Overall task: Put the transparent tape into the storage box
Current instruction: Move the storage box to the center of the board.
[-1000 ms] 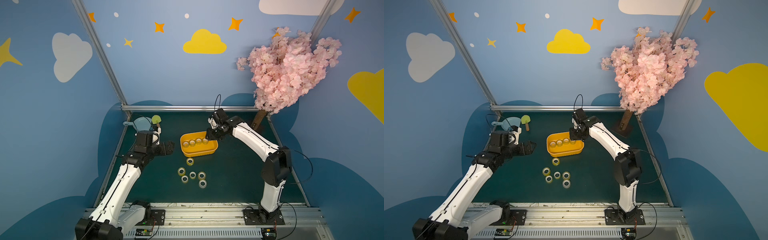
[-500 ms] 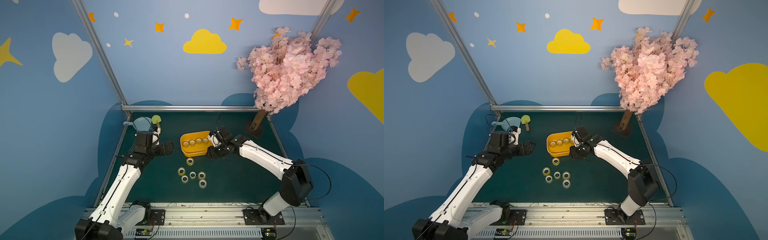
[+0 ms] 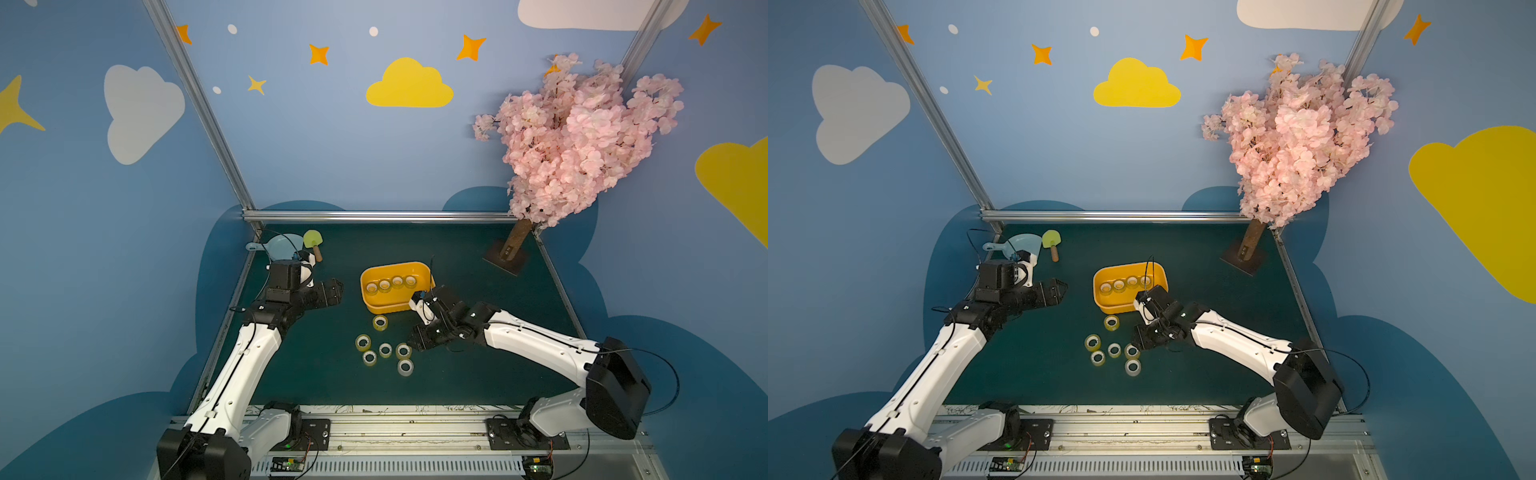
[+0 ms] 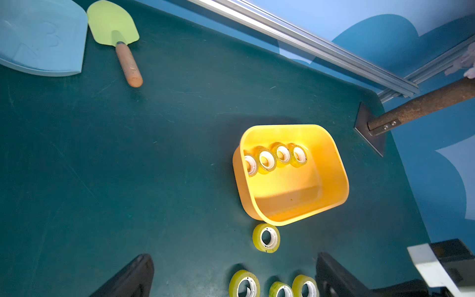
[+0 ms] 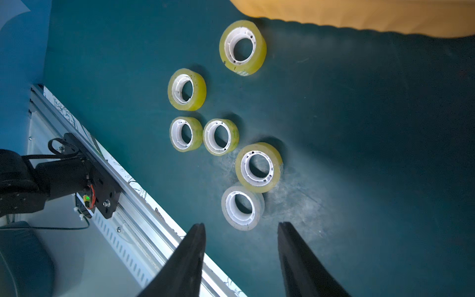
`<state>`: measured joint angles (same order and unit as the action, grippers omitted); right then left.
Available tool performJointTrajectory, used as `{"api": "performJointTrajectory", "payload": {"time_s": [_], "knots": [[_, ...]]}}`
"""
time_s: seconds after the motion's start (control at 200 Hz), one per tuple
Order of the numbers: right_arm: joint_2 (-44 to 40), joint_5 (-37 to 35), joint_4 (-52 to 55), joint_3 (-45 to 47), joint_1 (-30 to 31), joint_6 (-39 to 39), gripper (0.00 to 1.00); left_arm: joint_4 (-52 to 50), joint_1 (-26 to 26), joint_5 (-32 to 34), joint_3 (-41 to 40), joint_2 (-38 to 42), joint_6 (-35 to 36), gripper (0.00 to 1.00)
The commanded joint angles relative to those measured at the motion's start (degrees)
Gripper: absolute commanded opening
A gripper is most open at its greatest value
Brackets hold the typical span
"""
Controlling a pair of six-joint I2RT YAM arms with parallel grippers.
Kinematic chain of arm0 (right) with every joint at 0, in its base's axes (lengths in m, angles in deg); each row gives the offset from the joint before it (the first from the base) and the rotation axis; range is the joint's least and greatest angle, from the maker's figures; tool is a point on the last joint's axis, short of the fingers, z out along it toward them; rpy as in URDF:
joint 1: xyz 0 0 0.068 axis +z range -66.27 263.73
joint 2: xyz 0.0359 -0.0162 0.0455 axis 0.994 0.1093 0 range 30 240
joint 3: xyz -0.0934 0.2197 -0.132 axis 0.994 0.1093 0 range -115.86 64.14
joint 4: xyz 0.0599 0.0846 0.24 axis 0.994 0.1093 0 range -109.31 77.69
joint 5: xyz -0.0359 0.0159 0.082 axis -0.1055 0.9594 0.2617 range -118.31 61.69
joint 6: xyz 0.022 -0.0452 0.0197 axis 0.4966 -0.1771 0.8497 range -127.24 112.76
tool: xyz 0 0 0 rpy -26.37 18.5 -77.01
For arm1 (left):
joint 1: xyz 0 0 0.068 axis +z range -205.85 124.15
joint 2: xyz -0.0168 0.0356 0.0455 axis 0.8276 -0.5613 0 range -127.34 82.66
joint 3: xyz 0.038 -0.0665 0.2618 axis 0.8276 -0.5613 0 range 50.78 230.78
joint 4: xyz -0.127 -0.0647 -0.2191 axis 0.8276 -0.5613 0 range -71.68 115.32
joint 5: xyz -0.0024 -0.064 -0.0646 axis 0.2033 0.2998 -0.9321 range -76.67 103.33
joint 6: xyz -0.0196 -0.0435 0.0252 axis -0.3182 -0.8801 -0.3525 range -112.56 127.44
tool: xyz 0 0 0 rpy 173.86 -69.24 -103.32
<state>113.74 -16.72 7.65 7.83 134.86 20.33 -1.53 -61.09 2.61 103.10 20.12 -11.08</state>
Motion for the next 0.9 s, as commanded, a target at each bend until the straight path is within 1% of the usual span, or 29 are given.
{"api": "performJointTrajectory", "payload": {"time_s": [0.0,0.175,0.31,0.451,0.566,0.896], "knots": [[3.7,-3.9,-2.5,-1.8,0.9,4.2,0.56,-0.1,1.1,-1.2,0.7,-1.5,-0.6,1.00],[11.2,-5.4,-3.2,-7.8,0.9,8.6,0.57,-0.8,1.3,-1.1,1.0,-2.2,-0.3,1.00],[17.3,-7.2,-2.9,-12.9,0.3,9.9,0.57,-0.8,1.2,-1.1,0.6,-1.3,-0.4,1.00],[22.8,-4.3,-2.8,-18.6,-0.9,10.5,0.56,-0.4,1.2,-1.7,0.1,-1.0,-0.6,1.00],[26.3,-5.1,-3.3,-21.9,-1.6,11.1,0.56,-1.1,1.2,-2.3,0.7,-0.8,-0.6,1.00],[35.0,-4.0,-4.6,-30.3,-3.5,13.0,0.56,-0.5,1.3,-2.3,0.3,0.4,-0.9,1.00]]}}
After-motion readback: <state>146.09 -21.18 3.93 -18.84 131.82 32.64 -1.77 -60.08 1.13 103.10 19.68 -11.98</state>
